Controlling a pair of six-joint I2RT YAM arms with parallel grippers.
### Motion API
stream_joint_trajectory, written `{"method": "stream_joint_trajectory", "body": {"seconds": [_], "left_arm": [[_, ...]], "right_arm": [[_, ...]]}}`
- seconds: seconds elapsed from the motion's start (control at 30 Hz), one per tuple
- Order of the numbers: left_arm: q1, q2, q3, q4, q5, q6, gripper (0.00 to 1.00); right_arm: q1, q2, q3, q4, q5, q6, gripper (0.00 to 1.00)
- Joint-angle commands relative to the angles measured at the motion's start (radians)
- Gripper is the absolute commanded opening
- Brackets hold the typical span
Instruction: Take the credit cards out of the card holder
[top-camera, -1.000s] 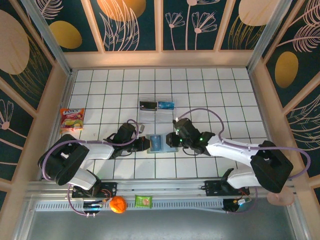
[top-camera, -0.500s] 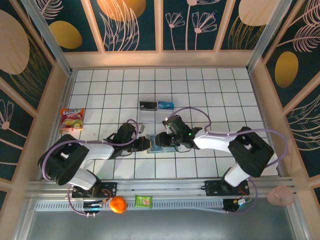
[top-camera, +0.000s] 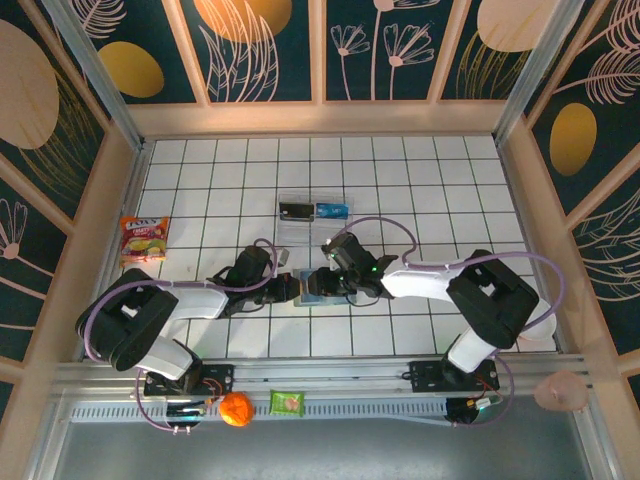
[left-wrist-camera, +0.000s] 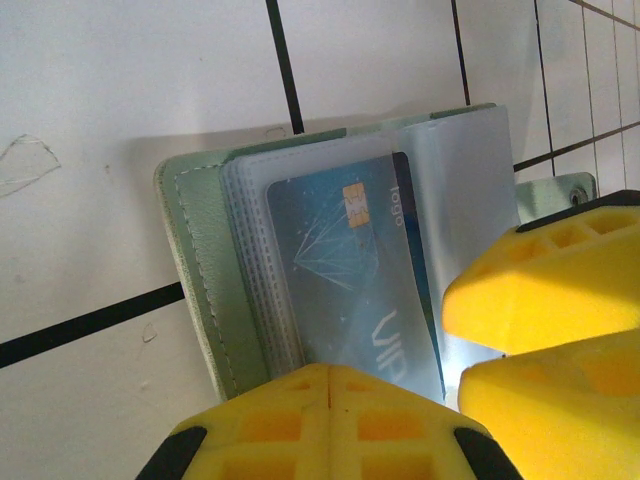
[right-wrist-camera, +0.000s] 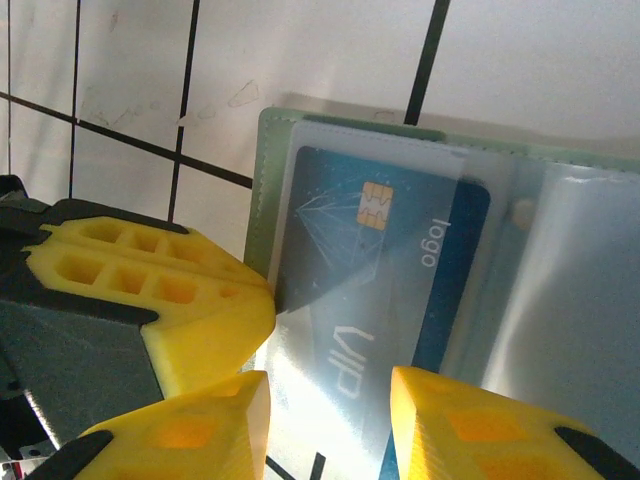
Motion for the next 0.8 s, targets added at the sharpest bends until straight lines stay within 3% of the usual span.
{"method": "stream_joint_trajectory", "body": {"seconds": [0.0, 0.57, 0.77], "left_arm": [[-0.005, -0.005, -0.020, -0.001, 0.008, -0.003, 0.00], [-0.005, 0.003, -0.021, 0.008, 0.015, -0.001, 0.00], [-0.004, 0.002, -0.021, 0.010, 0.016, -0.001, 0.00]], "right_arm": [[0.011, 0.015, 0.037, -0.016, 0.028, 0.002, 0.37], [0.021, 0.069, 0.056, -0.084, 0.085, 0.003, 0.34], [0.059, 0.064, 0.088, -0.202, 0.276, 0.000, 0.33]]}}
